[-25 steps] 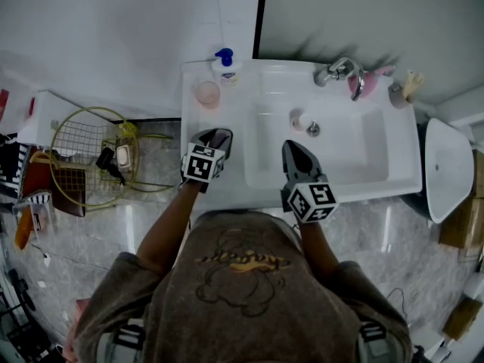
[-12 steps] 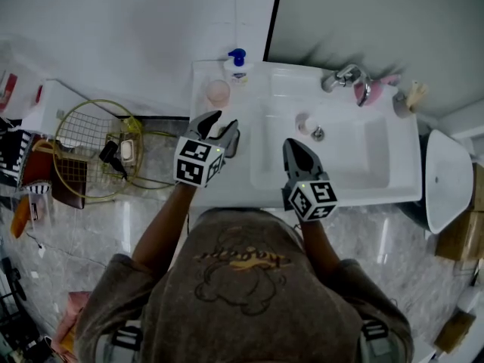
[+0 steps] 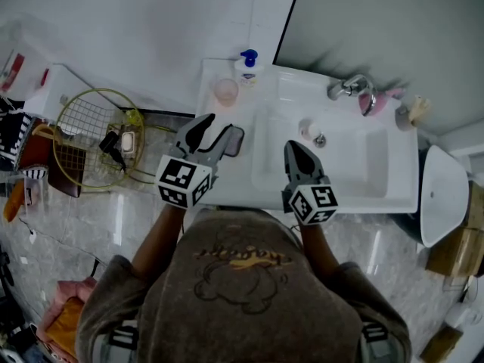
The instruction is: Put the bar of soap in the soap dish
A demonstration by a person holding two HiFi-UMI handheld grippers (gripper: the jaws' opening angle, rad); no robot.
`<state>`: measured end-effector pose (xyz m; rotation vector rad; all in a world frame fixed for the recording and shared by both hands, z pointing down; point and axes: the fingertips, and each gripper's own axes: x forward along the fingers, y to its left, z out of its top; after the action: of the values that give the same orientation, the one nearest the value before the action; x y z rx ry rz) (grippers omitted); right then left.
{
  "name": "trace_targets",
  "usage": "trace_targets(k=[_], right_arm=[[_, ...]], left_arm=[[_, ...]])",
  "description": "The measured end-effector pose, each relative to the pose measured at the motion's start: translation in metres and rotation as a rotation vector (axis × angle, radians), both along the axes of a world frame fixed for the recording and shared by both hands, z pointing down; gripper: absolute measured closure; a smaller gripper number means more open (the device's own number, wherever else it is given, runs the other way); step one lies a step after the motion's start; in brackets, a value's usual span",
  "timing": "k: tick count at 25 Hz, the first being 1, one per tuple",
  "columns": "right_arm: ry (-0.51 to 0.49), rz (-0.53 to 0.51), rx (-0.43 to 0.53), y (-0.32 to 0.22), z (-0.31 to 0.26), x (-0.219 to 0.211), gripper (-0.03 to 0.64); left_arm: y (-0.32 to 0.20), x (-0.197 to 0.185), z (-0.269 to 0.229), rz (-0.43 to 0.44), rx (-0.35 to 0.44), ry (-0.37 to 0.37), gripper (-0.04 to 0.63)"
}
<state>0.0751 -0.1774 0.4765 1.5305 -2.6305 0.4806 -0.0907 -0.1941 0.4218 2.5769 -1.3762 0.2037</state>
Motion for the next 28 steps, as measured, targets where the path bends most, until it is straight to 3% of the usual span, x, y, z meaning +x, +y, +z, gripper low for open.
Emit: trace_targets(k=[7, 11, 18, 28], right_arm=[[0.005, -0.004, 0.008, 0.001, 0.000, -0.002, 0.615], [0.010, -0.011, 0.011, 0.002, 0.000, -0.003, 0.615], [0.014, -0.013, 0.010, 0.003, 0.005, -0.007, 0.615], [0.027, -0.020, 0.009, 0.006, 0.012, -0.008, 0.615]], left_arm=[[0.016, -0.021, 0.011, -0.084, 0.019, 0.076, 0.416], [0.017, -0.023, 0.016, -0.100, 0.026, 0.075, 0.417], [0.018, -0.031, 0.022, -0.120, 0.019, 0.085, 0.591], [0.017, -0.032, 0.030, -0.118, -0.005, 0.101, 0.591]])
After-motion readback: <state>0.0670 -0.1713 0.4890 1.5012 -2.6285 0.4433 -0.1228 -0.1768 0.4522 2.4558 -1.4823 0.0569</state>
